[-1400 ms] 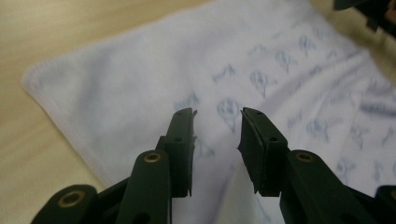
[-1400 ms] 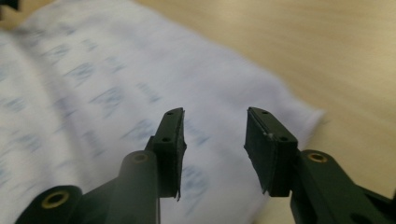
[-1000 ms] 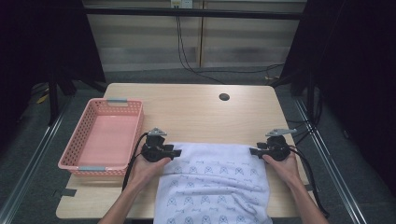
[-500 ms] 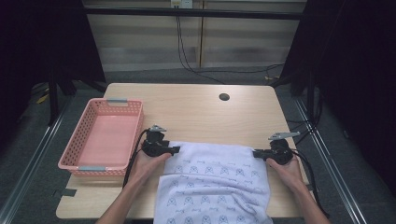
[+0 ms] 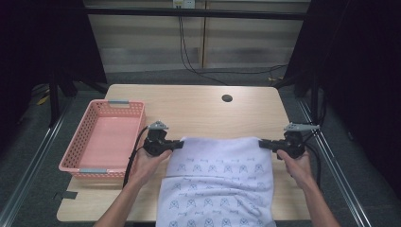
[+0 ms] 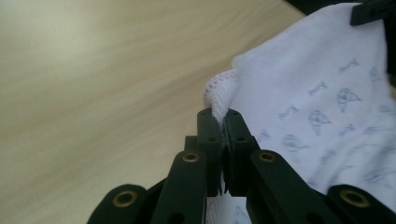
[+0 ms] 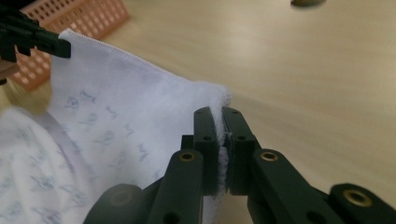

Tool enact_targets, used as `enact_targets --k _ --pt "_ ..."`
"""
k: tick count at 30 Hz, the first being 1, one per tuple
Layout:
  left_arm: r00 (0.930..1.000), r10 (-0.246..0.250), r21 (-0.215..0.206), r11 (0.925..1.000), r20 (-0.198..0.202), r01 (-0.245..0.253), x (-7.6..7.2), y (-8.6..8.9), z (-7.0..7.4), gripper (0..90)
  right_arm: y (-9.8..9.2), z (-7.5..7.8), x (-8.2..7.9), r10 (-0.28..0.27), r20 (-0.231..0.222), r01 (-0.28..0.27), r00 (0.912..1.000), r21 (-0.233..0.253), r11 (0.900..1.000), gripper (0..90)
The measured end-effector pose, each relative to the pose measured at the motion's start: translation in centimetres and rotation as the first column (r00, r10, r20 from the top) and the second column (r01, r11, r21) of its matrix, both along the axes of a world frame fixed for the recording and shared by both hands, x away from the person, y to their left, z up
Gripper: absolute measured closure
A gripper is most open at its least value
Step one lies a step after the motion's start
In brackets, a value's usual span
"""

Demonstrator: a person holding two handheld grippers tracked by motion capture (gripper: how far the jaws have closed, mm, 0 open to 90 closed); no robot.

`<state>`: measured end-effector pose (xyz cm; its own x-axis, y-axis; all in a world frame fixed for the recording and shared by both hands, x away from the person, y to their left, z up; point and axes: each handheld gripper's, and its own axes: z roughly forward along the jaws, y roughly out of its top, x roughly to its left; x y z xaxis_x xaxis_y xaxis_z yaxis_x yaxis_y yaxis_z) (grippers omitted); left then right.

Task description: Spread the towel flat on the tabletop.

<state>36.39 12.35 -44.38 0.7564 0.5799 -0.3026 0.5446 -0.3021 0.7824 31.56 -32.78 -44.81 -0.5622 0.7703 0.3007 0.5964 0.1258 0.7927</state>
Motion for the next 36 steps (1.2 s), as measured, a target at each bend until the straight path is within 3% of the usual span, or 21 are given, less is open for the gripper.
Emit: enact_targets --k 3,6,8,9,12,16,20,22,24,26,29,31,32,34,36 --pt "0.9982 0.004 -0.059 0.9982 0.06 -0.001 0.5 0.5 3.2 87.8 -0.1 2.9 0.8 0.0 0.066 -0.001 0.9978 0.018 1.0 86.4" --pt "0.9924 0.052 -0.058 0.9973 0.111 -0.046 2.2 1.6 5.9 87.8 -0.2 5.8 2.2 -0.015 0.112 0.011 0.9936 0.034 0.999 86.4" --pt "0.9875 0.092 -0.085 0.9931 0.129 -0.081 3.4 2.4 7.3 87.8 -0.2 7.5 3.5 -0.029 0.148 0.023 0.9886 0.043 0.999 86.5" --pt "0.9855 0.098 -0.076 0.9932 0.138 -0.088 4.0 2.7 7.9 87.8 -0.2 8.3 4.1 -0.038 0.158 0.03 0.9867 0.053 0.998 86.6" --pt "0.9798 0.128 -0.103 0.9882 0.154 -0.113 5.8 3.6 9.5 87.8 -0.1 10.4 6.2 -0.055 0.185 0.045 0.9812 0.06 0.997 86.8" --pt "0.9674 0.152 -0.123 0.984 0.202 -0.129 7.4 3.6 12.2 87.8 -0.1 13.1 8.8 -0.092 0.212 0.075 0.9729 0.086 0.993 86.9" --pt "0.9471 0.18 -0.126 0.9805 0.266 -0.151 8.4 3.3 15.4 87.7 0.2 16.8 10.4 -0.133 0.269 0.113 0.954 0.09 0.99 87.0" --pt "0.9414 0.183 -0.142 0.9789 0.283 -0.147 8.3 3.5 16.6 87.7 0.4 18.8 10.5 -0.134 0.3 0.111 0.9444 0.092 0.99 86.9" --pt "0.9413 0.169 -0.145 0.9806 0.292 -0.131 7.8 3.6 16.9 87.7 0.6 19.9 10.0 -0.122 0.321 0.094 0.9392 0.101 0.99 87.0" --pt "0.9471 0.154 -0.135 0.9836 0.282 -0.12 6.6 3.7 16.2 87.7 0.9 20.0 8.7 -0.076 0.322 0.055 0.9436 0.072 0.996 87.1" --pt "0.9613 0.095 -0.123 0.9903 0.259 -0.064 3.9 3.9 13.9 87.7 1.1 18.0 5.9 0.001 0.279 -0.006 0.9604 0.016 1.0 87.1" --pt "0.9748 0.063 -0.14 0.9897 0.214 -0.033 1.6 4.0 11.7 87.6 1.2 15.8 3.6 0.035 0.235 -0.034 0.9713 -0.008 0.999 87.1" --pt "0.9781 0.044 -0.134 0.9909 0.204 -0.017 0.8 3.9 11.1 87.6 1.4 14.2 2.1 0.059 0.199 -0.057 0.9782 -0.018 0.998 87.1" --pt "0.9834 0.01 -0.123 0.9923 0.181 0.013 -1.4 3.8 9.2 87.6 1.7 12.0 -0.1 0.076 0.155 -0.072 0.9851 -0.028 0.997 87.1" --pt "0.9881 -0.022 -0.107 0.9935 0.152 0.039 -3.6 3.4 7.2 87.6 2.3 9.6 -2.4 0.104 0.108 -0.097 0.9887 -0.072 0.993 87.1"
